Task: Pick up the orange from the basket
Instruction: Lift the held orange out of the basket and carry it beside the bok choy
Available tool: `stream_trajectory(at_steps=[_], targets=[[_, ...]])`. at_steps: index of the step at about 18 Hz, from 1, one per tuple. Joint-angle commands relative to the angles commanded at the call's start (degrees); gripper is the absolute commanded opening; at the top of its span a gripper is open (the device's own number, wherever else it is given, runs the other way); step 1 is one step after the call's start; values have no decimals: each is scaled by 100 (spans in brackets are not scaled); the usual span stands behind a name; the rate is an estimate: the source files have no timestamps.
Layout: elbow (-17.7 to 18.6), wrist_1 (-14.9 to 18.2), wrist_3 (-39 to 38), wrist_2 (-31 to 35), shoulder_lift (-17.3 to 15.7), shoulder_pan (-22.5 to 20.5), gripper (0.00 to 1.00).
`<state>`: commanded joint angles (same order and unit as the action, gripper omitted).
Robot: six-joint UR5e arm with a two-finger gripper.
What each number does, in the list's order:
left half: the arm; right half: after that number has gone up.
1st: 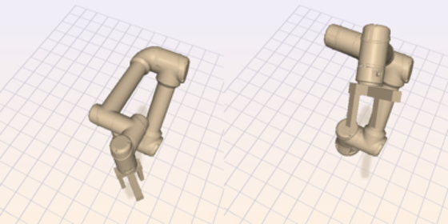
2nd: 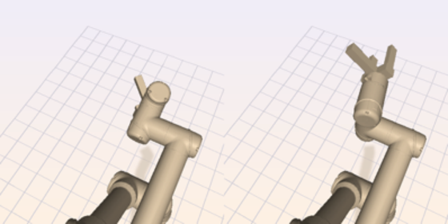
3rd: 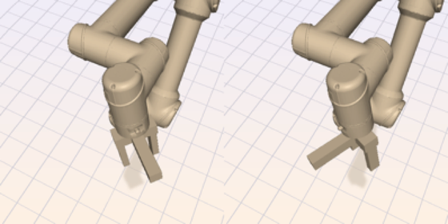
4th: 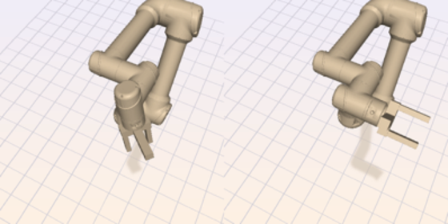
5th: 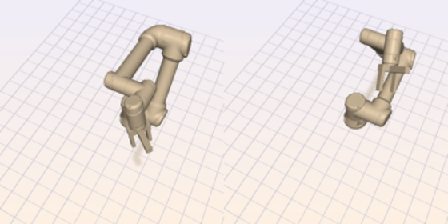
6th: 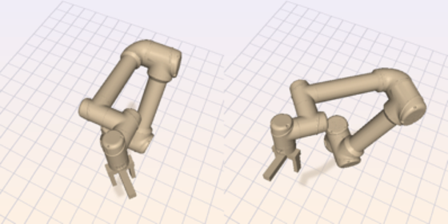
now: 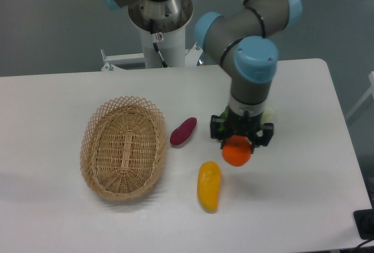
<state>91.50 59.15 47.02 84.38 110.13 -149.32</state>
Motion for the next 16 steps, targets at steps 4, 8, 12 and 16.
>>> stream_trajectory(at_steps=[4,8,12,16], targets=[[-71,17,658,9,88,-184,45],[-185,18,1151,9,202,-369,45],[-273,105,1922,201,281,-413,46],[-273,105,2391,290,281,-413,46]])
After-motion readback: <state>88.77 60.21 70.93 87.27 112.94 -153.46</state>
